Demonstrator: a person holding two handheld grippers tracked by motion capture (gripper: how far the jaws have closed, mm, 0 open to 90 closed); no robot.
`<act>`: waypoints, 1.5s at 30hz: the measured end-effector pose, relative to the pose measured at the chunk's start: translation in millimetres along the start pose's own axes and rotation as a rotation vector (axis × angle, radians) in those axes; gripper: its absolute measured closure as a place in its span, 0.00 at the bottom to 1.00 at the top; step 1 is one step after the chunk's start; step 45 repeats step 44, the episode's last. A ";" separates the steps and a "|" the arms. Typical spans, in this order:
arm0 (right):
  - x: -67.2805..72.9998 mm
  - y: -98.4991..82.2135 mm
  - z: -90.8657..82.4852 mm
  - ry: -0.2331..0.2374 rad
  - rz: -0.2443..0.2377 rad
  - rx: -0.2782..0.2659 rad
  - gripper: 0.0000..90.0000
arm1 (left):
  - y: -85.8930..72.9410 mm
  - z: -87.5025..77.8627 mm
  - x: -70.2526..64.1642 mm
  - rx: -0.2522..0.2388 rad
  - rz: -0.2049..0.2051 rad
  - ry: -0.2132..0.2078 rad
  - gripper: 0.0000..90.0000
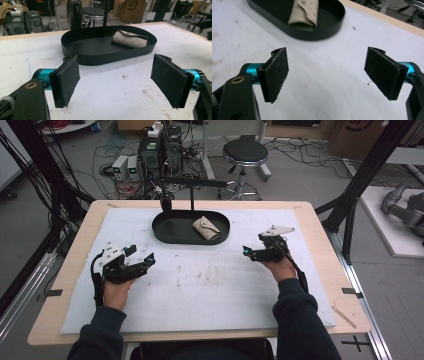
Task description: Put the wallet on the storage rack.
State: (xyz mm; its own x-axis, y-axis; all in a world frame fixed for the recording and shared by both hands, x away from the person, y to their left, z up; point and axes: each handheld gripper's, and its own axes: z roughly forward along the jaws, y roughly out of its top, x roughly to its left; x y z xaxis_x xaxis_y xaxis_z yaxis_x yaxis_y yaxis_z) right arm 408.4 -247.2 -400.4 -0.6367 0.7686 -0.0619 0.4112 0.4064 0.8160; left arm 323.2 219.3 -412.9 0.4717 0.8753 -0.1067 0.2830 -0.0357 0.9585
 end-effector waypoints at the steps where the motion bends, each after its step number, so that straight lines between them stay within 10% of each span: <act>1: -0.9 -8.7 -9.3 -0.009 0.002 -0.003 0.22 | 0.4 0.9 -0.6 -0.002 -0.002 -0.002 0.25; 14: -10.1 -63.7 -69.1 -0.092 0.062 -0.070 0.22 | 2.5 1.5 -0.5 -0.014 -0.011 0.005 0.25; 45: -10.2 -67.2 -70.5 -0.147 0.060 -0.064 0.22 | 3.3 1.0 -2.7 -0.012 -0.001 -0.009 0.25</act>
